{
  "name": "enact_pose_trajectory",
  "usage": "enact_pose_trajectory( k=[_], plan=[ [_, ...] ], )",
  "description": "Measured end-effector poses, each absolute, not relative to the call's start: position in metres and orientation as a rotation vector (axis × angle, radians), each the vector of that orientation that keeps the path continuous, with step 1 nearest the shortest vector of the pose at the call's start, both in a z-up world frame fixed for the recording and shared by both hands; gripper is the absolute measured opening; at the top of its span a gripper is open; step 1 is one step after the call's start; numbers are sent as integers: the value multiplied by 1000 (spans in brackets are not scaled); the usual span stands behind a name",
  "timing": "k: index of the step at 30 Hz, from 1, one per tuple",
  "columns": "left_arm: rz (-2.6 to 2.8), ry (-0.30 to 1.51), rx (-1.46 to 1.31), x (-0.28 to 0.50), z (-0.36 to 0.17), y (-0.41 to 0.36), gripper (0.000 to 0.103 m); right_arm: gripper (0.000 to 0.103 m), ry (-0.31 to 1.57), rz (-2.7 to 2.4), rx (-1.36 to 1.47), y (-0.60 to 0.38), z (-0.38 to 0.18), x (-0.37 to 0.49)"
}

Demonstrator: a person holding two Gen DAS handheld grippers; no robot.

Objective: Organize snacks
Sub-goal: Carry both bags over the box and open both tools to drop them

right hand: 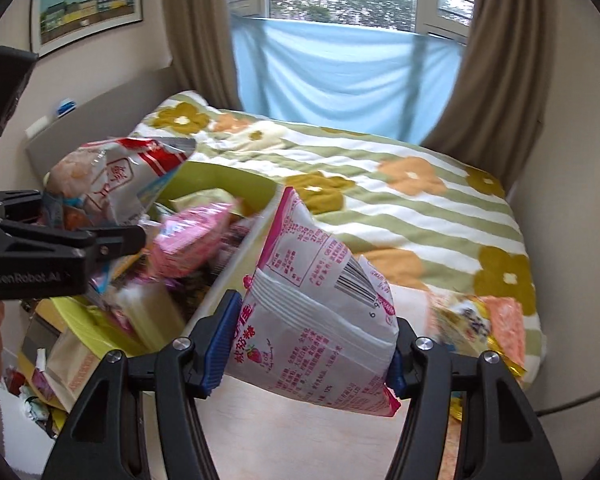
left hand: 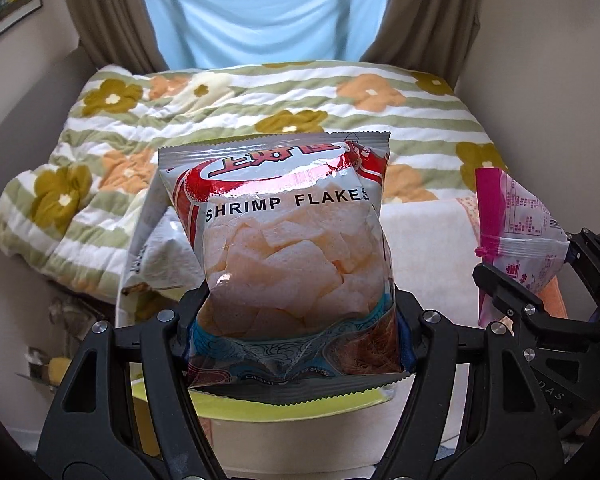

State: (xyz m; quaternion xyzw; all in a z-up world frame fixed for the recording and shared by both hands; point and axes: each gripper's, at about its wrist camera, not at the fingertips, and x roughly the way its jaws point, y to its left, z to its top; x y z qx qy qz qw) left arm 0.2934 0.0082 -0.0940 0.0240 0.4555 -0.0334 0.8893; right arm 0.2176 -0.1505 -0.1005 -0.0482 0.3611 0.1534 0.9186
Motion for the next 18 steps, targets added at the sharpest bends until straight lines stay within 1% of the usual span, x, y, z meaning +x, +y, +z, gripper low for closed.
enact_pose_trajectory(
  k=[6,13,15,17,18],
  plan=[
    [-71,970,20,286,-109,64,68,58,740,369,-112,-94,-93,219],
    [-138,1014,20,285,-137,85,69,58,785,352,-97,-62,-102,219],
    [-155,1020,20,284,-142,85,72,58,793,337,-90,-60,-104,219],
    [-175,1037,19,284,-148,85,84,58,798,318,-80,-60,-105,219],
    [-181,1038,16,283,-150,86,93,58,801,310,-75,-60,-106,219]
  ],
)
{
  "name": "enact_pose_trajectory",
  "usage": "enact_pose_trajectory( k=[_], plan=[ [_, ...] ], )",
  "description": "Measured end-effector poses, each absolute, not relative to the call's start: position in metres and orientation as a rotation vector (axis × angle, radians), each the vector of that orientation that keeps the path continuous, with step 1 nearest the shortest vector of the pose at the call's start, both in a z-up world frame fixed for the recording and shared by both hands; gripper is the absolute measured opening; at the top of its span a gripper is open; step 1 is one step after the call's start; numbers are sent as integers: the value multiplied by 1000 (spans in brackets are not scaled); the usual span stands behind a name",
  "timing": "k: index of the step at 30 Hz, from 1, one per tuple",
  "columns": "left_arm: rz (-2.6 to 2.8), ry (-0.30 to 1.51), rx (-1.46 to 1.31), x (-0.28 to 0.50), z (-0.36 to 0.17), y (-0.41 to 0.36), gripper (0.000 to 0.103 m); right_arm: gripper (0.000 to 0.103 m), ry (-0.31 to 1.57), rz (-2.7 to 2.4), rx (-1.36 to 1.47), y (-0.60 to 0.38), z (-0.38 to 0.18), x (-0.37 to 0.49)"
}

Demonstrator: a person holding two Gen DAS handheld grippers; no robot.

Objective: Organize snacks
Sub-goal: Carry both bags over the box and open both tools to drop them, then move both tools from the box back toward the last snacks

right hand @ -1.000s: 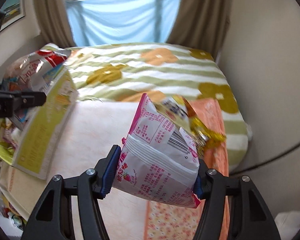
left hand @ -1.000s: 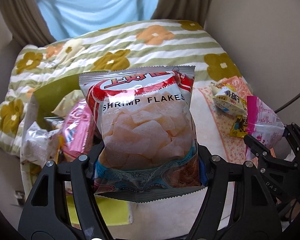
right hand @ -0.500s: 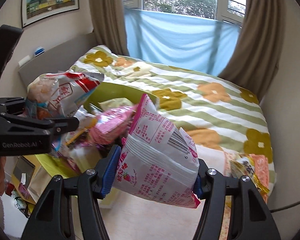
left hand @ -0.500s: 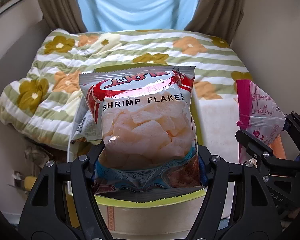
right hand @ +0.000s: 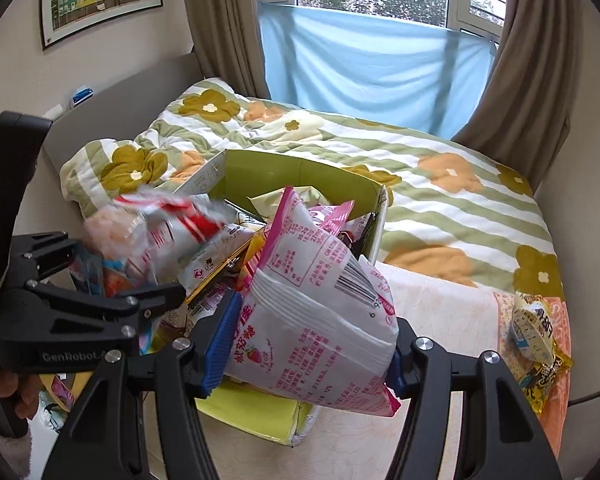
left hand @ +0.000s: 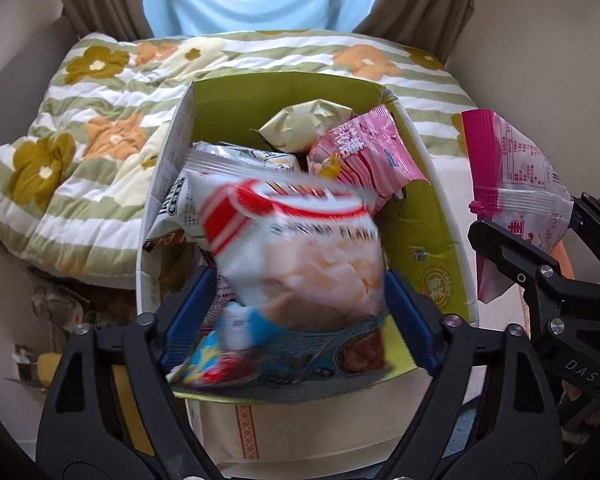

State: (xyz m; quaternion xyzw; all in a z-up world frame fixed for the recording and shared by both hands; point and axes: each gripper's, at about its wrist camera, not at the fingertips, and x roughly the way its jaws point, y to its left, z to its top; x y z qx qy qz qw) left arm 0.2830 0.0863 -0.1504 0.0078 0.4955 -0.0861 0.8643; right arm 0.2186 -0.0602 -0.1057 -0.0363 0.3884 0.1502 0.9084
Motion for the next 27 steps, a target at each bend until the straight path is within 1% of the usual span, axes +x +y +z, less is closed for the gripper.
enact_pose_trajectory(
  k=[2,17,18,19,21,22,23,27],
  plan=[
    [-183,1037,11,279,-152,90,95,58,807,297,-67,-65,-107,219],
    [-132,1003,-36,253,-139,136,95,58,856,372,-22,-43,-110,215],
    [-130,1000,-34,252,-139,138,95,60,864,371,-4,-41,-113,216],
    [-130,998,-33,250,-138,140,95,66,868,372,19,-41,-115,216],
    [-133,996,-35,246,-136,145,95,79,847,368,56,-42,-116,215],
    [-134,993,-38,245,-136,147,95,91,832,359,72,-44,-116,213],
    [-136,989,-40,243,-135,149,95,97,820,350,82,-45,-116,211],
    [-139,991,-35,234,-139,154,95,97,806,316,90,-48,-118,199]
  ],
)
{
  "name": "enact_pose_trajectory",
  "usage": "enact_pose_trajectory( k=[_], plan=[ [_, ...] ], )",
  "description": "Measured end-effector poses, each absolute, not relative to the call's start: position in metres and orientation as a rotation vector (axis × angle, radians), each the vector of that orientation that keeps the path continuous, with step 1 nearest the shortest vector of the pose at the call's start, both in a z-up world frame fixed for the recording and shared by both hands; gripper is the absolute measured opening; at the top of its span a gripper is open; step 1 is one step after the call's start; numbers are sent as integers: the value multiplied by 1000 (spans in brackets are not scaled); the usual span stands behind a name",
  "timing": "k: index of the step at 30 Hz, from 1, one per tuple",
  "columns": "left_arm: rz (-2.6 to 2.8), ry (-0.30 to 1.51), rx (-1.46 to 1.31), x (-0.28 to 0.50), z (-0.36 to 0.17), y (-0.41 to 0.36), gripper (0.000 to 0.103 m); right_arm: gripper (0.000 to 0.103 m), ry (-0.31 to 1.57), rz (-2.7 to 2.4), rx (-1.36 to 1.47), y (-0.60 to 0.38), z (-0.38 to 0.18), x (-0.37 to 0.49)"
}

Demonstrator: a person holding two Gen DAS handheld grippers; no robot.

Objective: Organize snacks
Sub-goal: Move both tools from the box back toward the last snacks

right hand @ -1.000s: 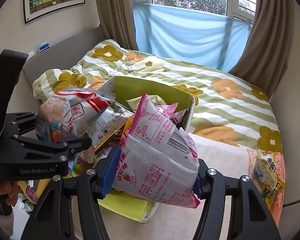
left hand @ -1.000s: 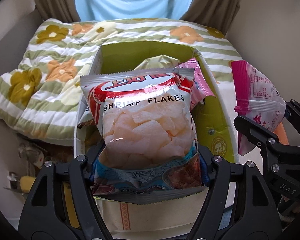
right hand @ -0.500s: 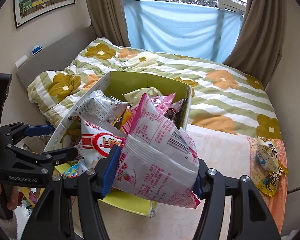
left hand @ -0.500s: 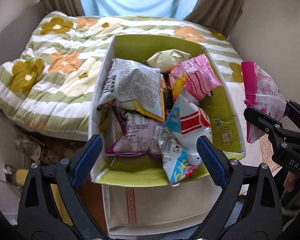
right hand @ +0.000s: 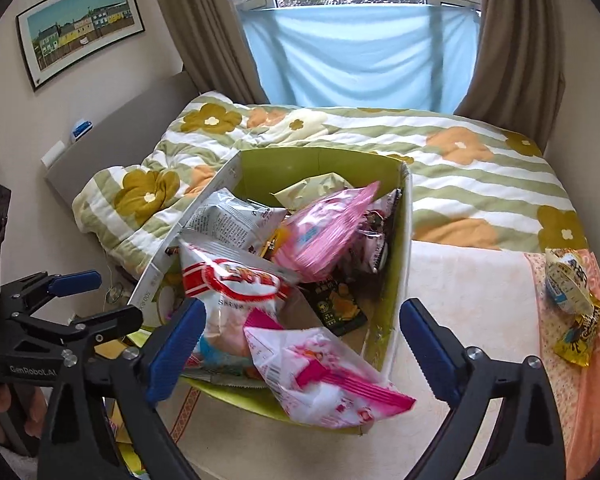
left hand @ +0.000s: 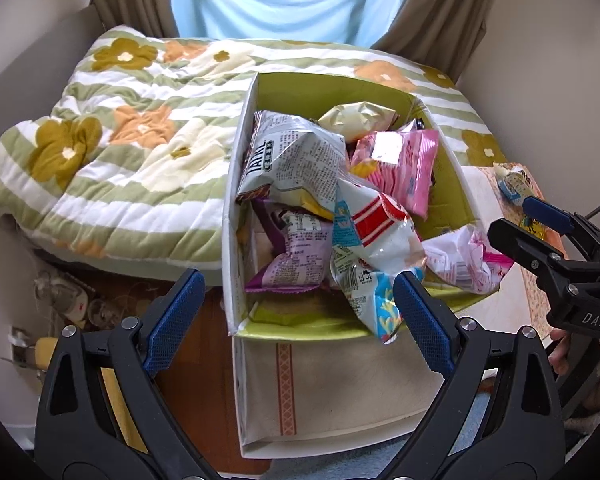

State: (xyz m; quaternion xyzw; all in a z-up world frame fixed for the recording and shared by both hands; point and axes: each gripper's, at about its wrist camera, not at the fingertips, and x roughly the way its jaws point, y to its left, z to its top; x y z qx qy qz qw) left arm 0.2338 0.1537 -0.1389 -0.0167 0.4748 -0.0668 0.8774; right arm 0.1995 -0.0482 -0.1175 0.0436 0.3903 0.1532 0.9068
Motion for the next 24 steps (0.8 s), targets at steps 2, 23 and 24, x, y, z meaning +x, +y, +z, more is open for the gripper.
enact_pose_trajectory(
  k=[2,23,24],
  plan=[
    [-147,996,-32,230,-142,154,95,97,806,309,88,-47,-119,193],
    [-343,898,36,223,-100,78,95,97,748,71,93,-116,-92,136],
    [-357,894,38,225,-98,68,95,97,744,53,97,-127,-91,133]
  ],
)
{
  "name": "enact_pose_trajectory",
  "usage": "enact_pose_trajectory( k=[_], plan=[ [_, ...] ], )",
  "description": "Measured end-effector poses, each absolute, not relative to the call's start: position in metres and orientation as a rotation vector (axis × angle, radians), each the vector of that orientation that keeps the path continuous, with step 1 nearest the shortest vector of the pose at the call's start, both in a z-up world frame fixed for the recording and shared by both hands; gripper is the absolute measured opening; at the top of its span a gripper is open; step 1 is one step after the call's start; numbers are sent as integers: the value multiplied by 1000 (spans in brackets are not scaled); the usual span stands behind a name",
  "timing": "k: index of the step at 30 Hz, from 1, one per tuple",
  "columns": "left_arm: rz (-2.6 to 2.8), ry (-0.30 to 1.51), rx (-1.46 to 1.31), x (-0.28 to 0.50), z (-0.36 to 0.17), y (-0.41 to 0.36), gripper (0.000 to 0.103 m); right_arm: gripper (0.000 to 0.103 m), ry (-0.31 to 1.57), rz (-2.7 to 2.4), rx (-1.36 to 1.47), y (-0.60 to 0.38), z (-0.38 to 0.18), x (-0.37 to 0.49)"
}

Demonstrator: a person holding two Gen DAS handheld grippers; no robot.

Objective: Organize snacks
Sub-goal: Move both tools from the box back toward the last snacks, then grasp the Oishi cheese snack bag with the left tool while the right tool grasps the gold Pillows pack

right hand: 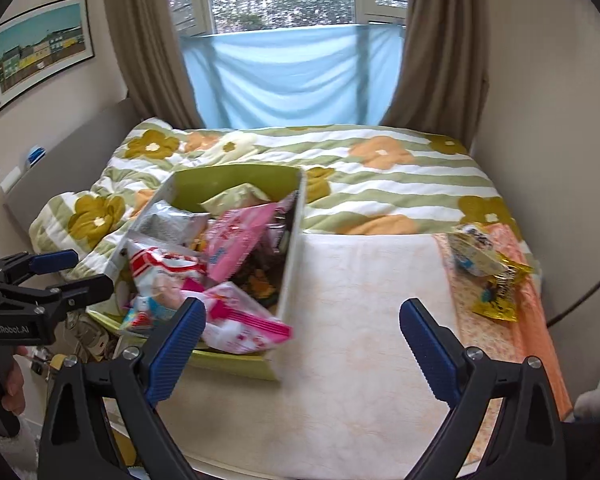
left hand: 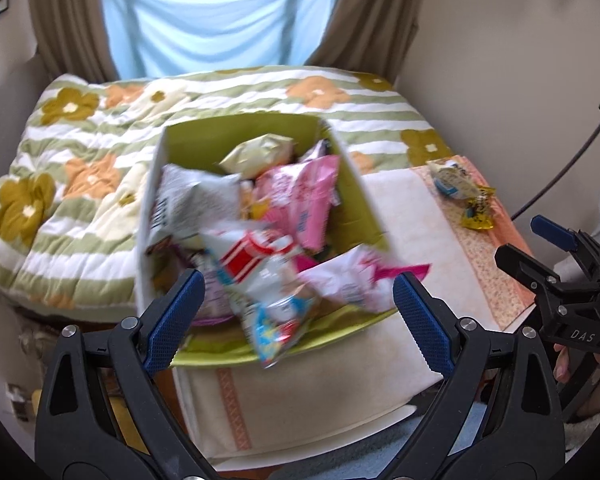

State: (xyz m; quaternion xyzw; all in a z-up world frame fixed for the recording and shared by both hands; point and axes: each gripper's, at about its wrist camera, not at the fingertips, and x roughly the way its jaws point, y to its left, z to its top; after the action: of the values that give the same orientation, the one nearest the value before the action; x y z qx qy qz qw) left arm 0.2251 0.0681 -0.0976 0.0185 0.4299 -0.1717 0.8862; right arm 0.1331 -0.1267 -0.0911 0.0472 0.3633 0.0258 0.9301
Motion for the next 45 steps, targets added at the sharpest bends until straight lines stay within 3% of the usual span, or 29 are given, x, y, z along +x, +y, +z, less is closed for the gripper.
enact_pose_trajectory(
  k=[11,20,30,45],
  plan=[
    [-472,856,125,269,-72,-84,95,97,726,-159,107,-247,-94,131],
    [-546,937,129,343,-84,-234,95,97,787,-204,167,-342,-122,164],
    [-599,1134,258,421,-169,-356,95,97,908,-218,199,-383,-188,208],
    [-676,1340,351,466,-276,-396,95,95,933,-289,187,-384,-246,252]
  ],
)
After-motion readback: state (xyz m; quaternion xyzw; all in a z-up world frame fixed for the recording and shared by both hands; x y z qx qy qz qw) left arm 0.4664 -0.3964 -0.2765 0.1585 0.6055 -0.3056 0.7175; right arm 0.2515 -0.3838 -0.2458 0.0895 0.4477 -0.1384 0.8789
